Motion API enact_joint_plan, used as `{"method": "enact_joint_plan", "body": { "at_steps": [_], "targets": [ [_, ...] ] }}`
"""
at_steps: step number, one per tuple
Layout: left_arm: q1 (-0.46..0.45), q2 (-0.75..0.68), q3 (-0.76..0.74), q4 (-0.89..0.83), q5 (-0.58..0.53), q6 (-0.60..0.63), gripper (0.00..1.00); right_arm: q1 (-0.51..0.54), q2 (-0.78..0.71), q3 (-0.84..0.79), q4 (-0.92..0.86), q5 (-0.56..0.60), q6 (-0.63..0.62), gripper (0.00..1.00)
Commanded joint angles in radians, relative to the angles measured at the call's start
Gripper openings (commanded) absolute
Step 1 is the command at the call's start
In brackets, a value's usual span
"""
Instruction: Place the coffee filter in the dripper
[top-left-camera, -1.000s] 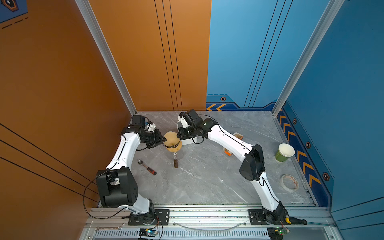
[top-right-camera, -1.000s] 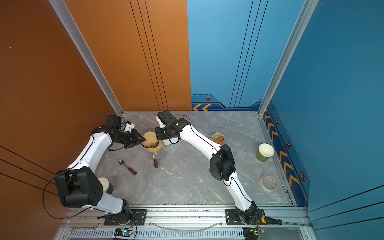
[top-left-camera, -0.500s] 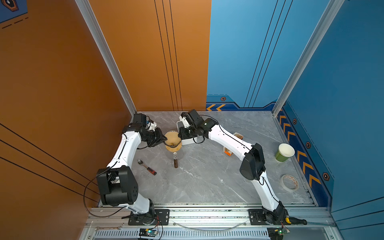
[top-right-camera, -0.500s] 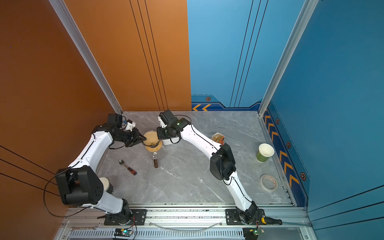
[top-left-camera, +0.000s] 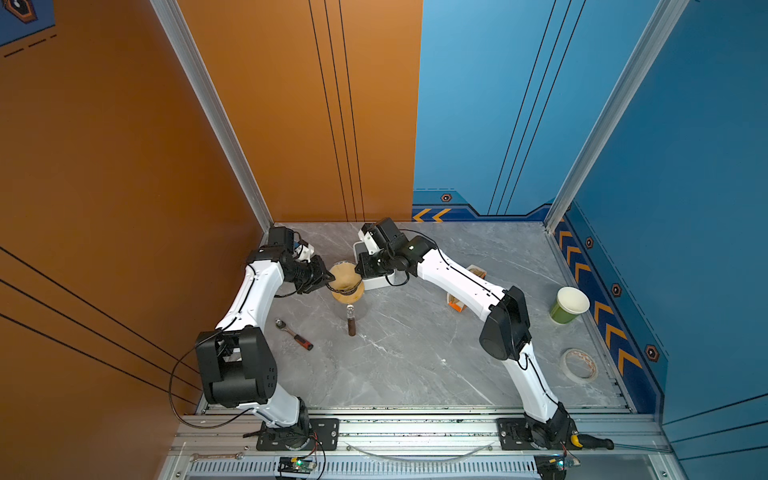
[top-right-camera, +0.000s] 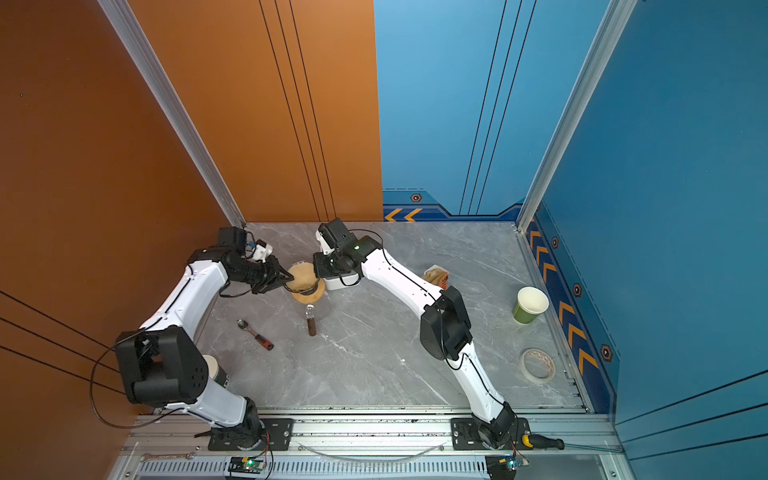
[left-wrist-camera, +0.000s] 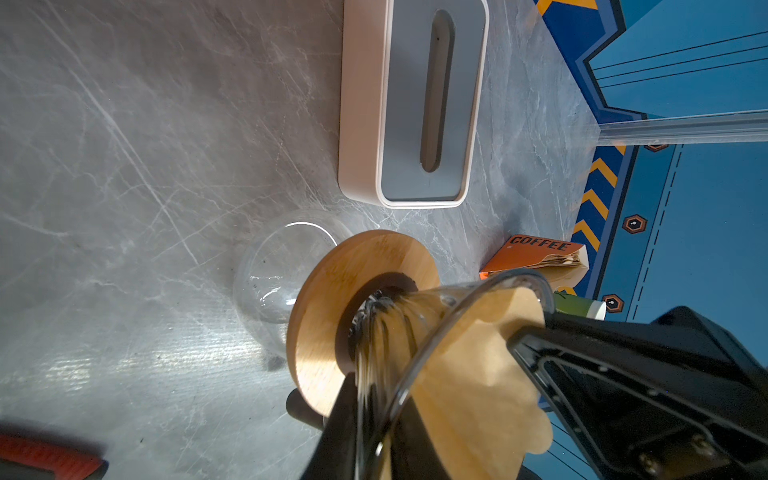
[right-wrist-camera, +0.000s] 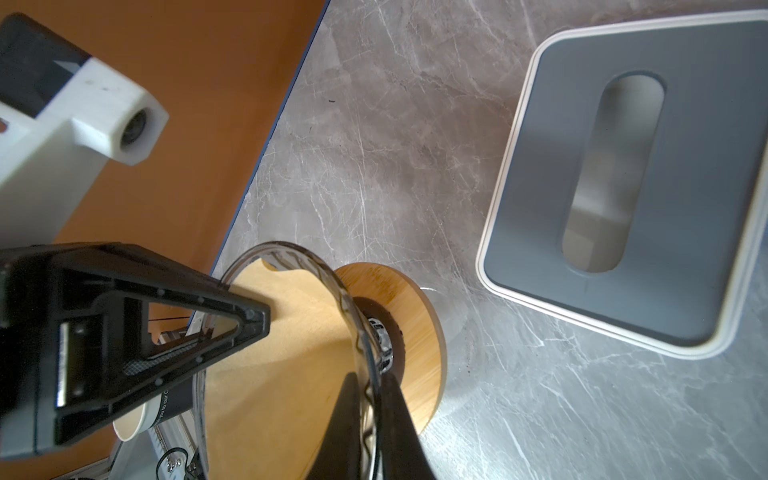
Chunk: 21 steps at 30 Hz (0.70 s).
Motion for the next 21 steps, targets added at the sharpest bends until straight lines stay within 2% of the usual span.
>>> {"method": "enact_joint_plan", "body": {
  "at_steps": [1, 14, 21],
  "targets": [
    [-0.005, 0.011, 0.031, -0.017, -0.031, 0.005, 0.17, -0.002, 0.010, -0.019, -0.005, -0.006, 0.008, 0.10],
    [-0.004, 0.014, 0.055, -0.029, -0.035, 0.006, 0.20, -0.006, -0.004, -0.033, 0.001, 0.003, 0.011, 0.10],
    [-0.006, 0.015, 0.076, -0.034, -0.027, -0.001, 0.23, -0.006, -0.021, -0.025, 0.010, -0.011, 0.011, 0.19]
  ]
}}
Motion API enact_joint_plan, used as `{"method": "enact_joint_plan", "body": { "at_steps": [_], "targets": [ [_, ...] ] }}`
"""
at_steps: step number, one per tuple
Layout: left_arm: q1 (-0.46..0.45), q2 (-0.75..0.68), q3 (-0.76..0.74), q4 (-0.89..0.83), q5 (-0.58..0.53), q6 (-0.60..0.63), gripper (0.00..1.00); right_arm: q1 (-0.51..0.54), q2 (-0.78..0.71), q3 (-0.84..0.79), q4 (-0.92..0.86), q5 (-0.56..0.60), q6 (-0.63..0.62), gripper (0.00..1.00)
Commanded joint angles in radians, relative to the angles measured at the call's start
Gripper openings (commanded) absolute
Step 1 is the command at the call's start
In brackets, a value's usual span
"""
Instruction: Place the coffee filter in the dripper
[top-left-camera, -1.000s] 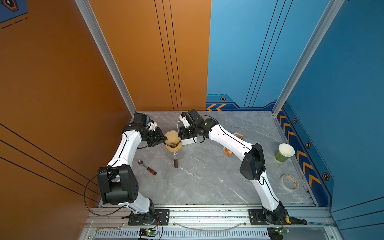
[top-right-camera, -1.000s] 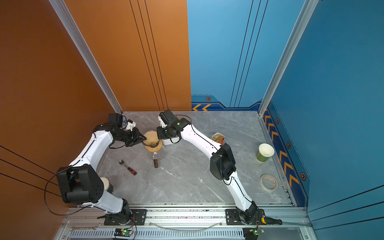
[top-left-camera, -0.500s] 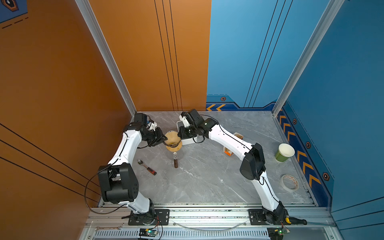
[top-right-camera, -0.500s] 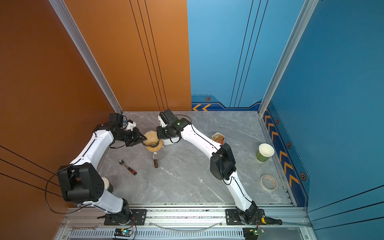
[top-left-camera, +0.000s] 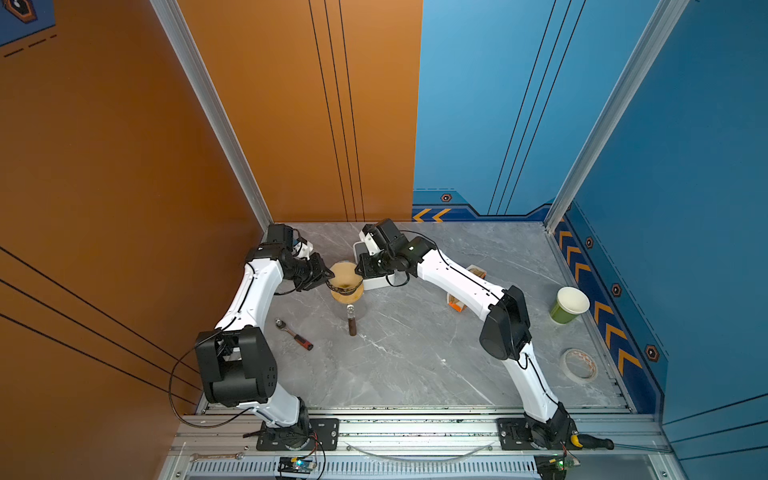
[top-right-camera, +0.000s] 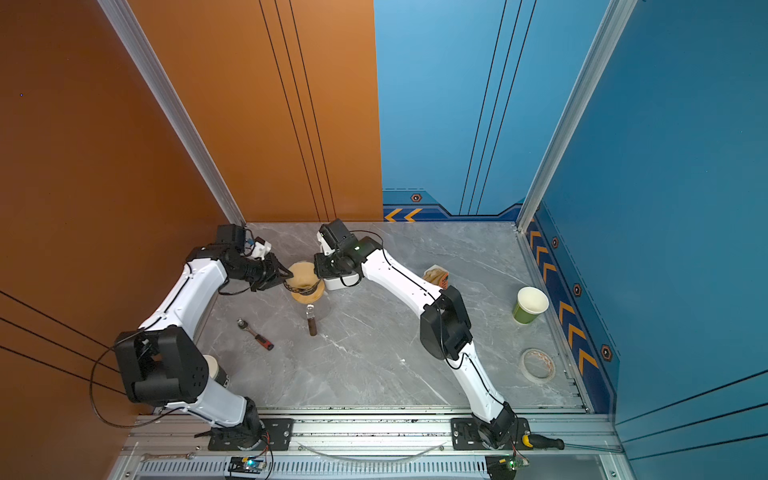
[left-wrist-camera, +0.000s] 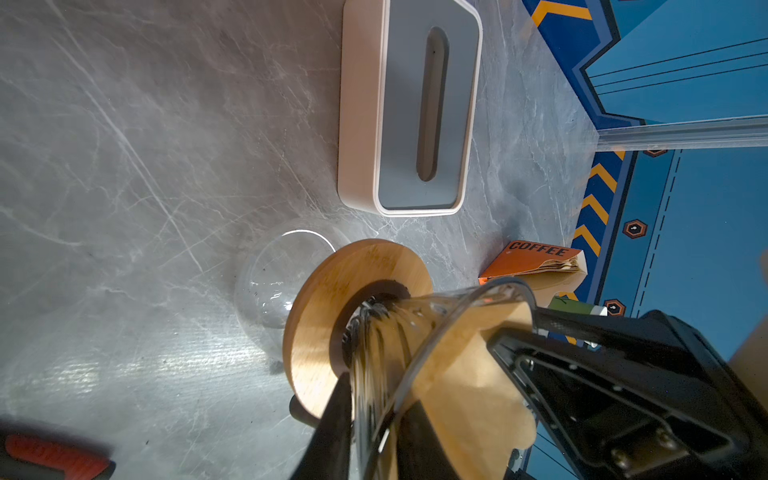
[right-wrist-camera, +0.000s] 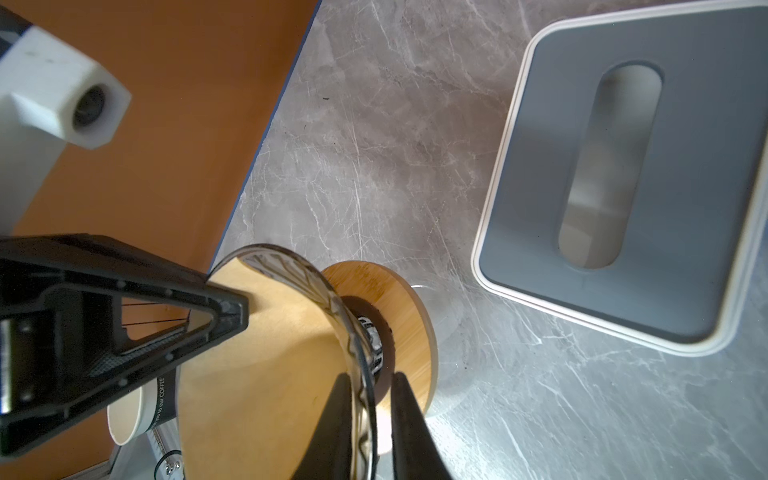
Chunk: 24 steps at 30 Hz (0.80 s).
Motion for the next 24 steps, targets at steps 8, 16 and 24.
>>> {"method": "enact_joint_plan", "body": {
  "at_steps": [8, 16, 24],
  "targets": [
    [-0.012, 0.008, 0.067, -0.037, -0.013, -0.004, 0.29, -0.003, -0.036, -0.007, 0.011, -0.016, 0.004, 0.20],
    [-0.012, 0.003, 0.073, -0.044, -0.017, -0.001, 0.32, -0.004, -0.061, -0.007, 0.010, -0.020, -0.004, 0.27],
    [-0.013, -0.003, 0.098, -0.058, -0.014, 0.001, 0.37, -0.004, -0.084, -0.007, 0.010, -0.024, -0.019, 0.34]
  ]
}}
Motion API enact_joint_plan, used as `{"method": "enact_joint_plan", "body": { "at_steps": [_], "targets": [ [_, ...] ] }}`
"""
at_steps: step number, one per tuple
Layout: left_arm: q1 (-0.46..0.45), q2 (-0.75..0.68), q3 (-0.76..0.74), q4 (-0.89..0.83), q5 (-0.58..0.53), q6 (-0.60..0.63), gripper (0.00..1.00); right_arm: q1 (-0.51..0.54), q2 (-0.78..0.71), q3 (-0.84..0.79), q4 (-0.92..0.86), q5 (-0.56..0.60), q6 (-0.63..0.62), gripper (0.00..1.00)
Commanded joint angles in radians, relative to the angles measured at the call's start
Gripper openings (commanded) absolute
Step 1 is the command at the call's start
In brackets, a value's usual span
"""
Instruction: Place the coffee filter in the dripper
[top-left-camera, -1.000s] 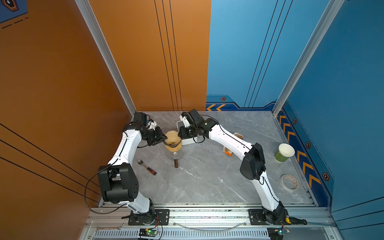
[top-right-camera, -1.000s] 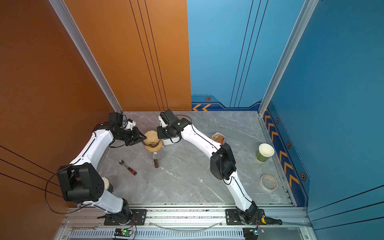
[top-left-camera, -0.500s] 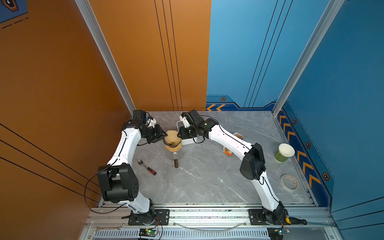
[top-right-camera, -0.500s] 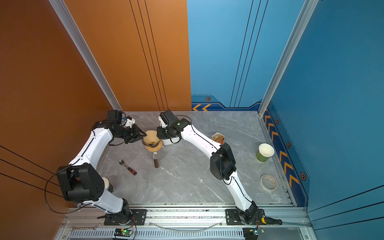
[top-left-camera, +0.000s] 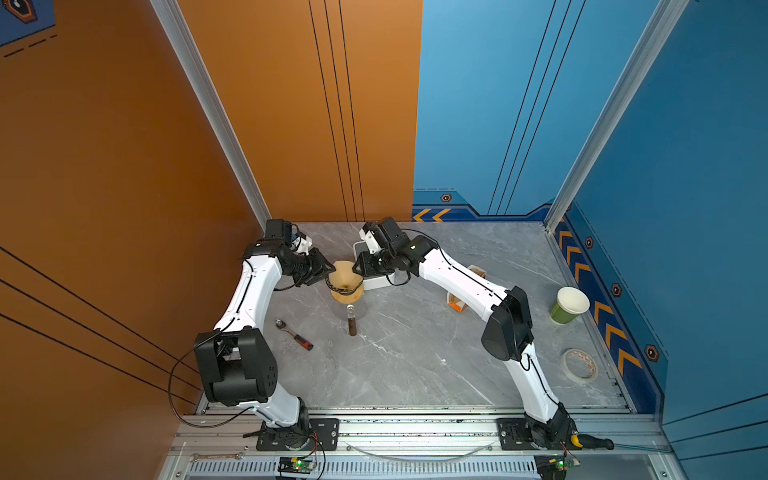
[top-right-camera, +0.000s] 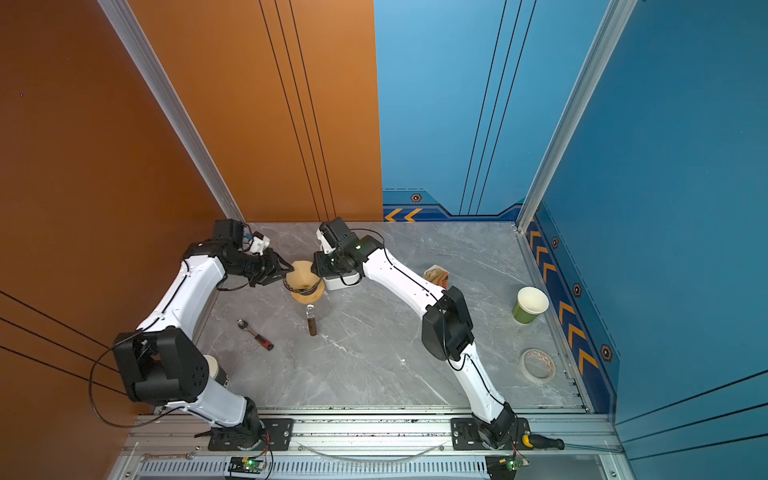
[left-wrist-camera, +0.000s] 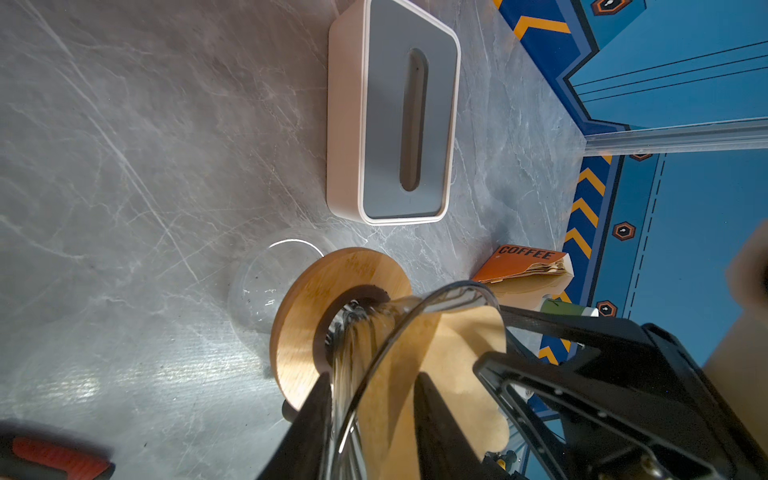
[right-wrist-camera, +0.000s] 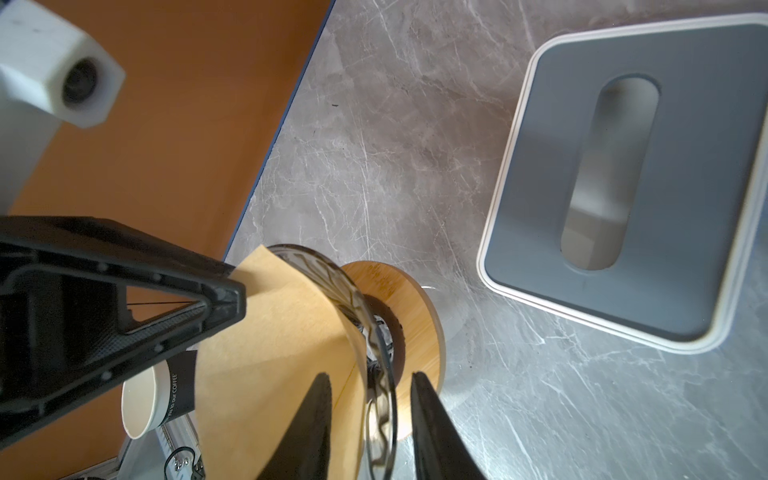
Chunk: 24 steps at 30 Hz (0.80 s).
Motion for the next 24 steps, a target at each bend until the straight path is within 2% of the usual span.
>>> {"method": "enact_joint_plan", "body": {
  "at_steps": [1, 5, 8, 12, 15, 17, 20, 24],
  "targets": [
    [-0.007, -0.008, 0.045, -0.035, -0.015, 0.005, 0.38, -0.003, -0.061, -0.007, 0.009, -0.019, -0.019, 0.34],
    [-0.006, -0.019, 0.061, -0.054, -0.024, 0.012, 0.44, -0.004, -0.080, -0.017, 0.008, -0.015, -0.025, 0.38],
    [-0.005, -0.039, 0.067, -0.067, -0.042, 0.021, 0.52, -0.002, -0.106, -0.039, 0.008, -0.008, -0.035, 0.40],
    [-0.005, -0.079, 0.072, -0.091, -0.072, 0.034, 0.72, 0.001, -0.159, -0.085, 0.008, 0.009, -0.061, 0.44],
    [-0.003, -0.124, 0.059, -0.100, -0.092, 0.039, 0.92, 0.009, -0.218, -0.131, 0.009, 0.029, -0.094, 0.52],
    [-0.006, -0.158, 0.045, -0.102, -0.101, 0.042, 0.99, 0.014, -0.254, -0.165, 0.009, 0.039, -0.112, 0.55],
    [-0.006, -0.224, 0.021, -0.102, -0.114, 0.049, 0.98, 0.021, -0.306, -0.215, 0.015, 0.045, -0.138, 0.63],
    [-0.003, -0.319, -0.004, -0.103, -0.134, 0.069, 0.98, 0.033, -0.385, -0.286, 0.017, 0.042, -0.168, 0.86]
  ]
}}
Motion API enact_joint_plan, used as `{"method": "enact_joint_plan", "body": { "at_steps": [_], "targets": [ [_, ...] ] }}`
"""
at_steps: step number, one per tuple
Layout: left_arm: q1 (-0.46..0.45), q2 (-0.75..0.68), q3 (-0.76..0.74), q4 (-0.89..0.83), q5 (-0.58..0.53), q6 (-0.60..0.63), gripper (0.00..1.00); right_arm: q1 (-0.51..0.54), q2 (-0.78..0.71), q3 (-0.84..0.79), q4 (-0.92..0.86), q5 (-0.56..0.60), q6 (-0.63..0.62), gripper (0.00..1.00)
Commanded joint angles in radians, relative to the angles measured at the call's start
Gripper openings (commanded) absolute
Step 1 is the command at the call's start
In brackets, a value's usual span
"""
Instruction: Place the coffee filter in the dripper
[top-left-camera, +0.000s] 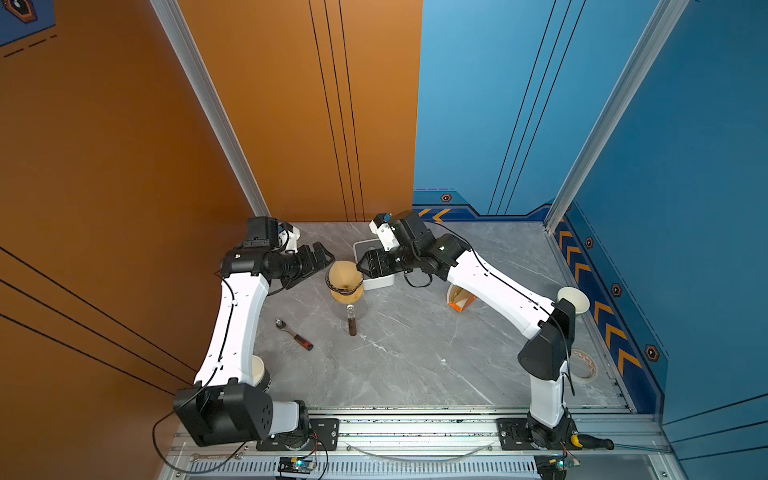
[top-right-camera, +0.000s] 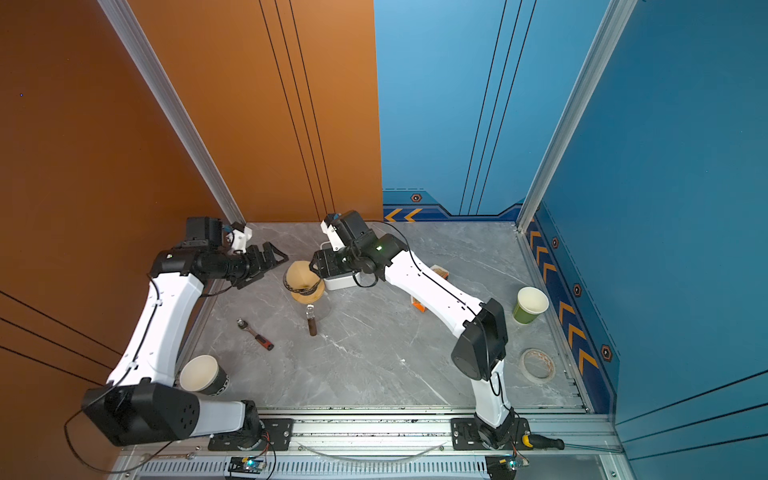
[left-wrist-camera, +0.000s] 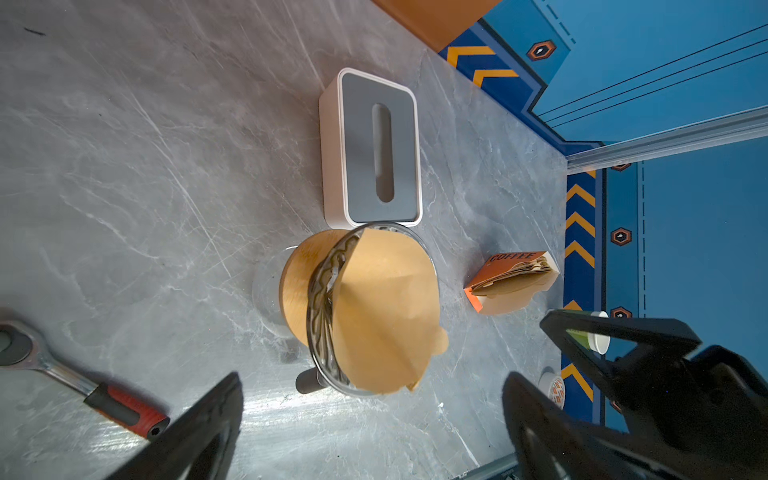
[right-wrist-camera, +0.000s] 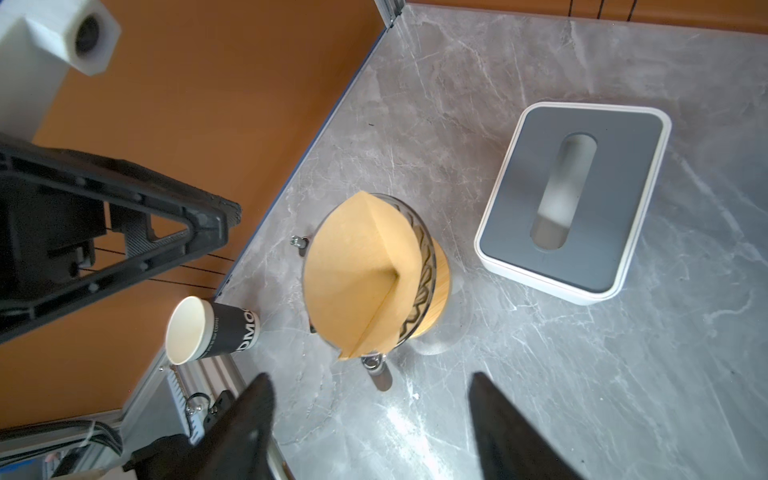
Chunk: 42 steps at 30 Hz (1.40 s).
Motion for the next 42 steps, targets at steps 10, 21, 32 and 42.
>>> {"method": "enact_joint_plan", "body": {
  "at_steps": [10, 21, 32, 42],
  "targets": [
    [-0.005, -0.249, -0.093, 0.012, -0.097, 0.101, 0.98, 0.036, -0.341, -0.327, 0.047, 0.156, -0.115, 1.00],
    [-0.009, -0.472, -0.429, 0.352, -0.297, 0.126, 0.98, -0.062, -0.684, -0.723, 0.112, 0.401, -0.171, 1.00],
    [0.002, -0.644, -0.775, 0.629, -0.447, 0.220, 0.98, -0.280, -1.007, -1.137, 0.372, 0.447, -0.184, 1.00],
    [0.057, -0.628, -0.897, 0.816, -0.462, 0.263, 0.98, -0.508, -1.114, -1.288, 0.398, 0.439, -0.208, 1.00]
  ]
}}
